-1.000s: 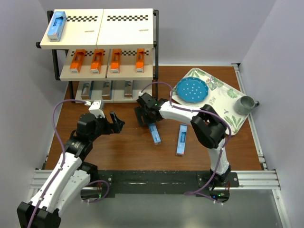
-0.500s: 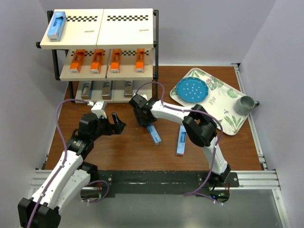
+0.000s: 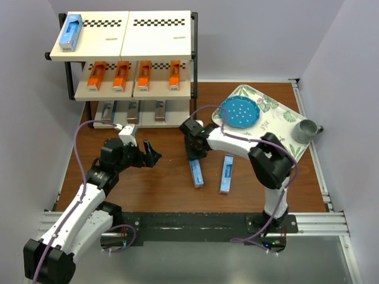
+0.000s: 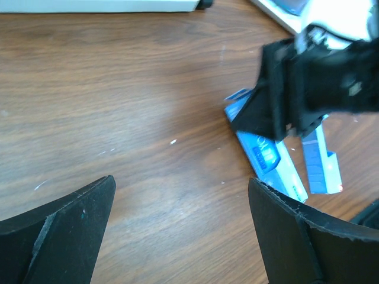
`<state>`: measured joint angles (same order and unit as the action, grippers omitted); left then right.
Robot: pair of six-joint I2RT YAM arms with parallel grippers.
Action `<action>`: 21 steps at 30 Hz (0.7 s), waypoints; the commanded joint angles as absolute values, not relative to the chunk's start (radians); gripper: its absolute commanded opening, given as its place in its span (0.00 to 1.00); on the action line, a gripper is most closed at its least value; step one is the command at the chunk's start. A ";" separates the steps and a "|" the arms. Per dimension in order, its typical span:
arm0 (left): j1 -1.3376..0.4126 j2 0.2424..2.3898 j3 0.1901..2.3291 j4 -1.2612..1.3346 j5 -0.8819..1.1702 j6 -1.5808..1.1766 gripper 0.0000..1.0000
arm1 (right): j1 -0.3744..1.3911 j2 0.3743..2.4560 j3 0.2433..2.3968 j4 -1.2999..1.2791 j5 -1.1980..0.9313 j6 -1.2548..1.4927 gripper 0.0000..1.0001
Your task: Place and organize the toothpastes onto the shelf
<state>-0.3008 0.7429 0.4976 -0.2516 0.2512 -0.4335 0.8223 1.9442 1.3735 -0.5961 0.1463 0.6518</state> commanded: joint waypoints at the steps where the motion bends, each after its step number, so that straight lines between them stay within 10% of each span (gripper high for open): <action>1: -0.333 0.755 0.560 -0.138 0.319 -0.420 1.00 | 0.749 1.716 1.296 -0.445 0.081 0.848 0.36; 21: -0.732 0.828 0.630 0.232 0.008 -0.614 1.00 | 0.673 1.192 0.945 -0.262 0.184 1.414 0.40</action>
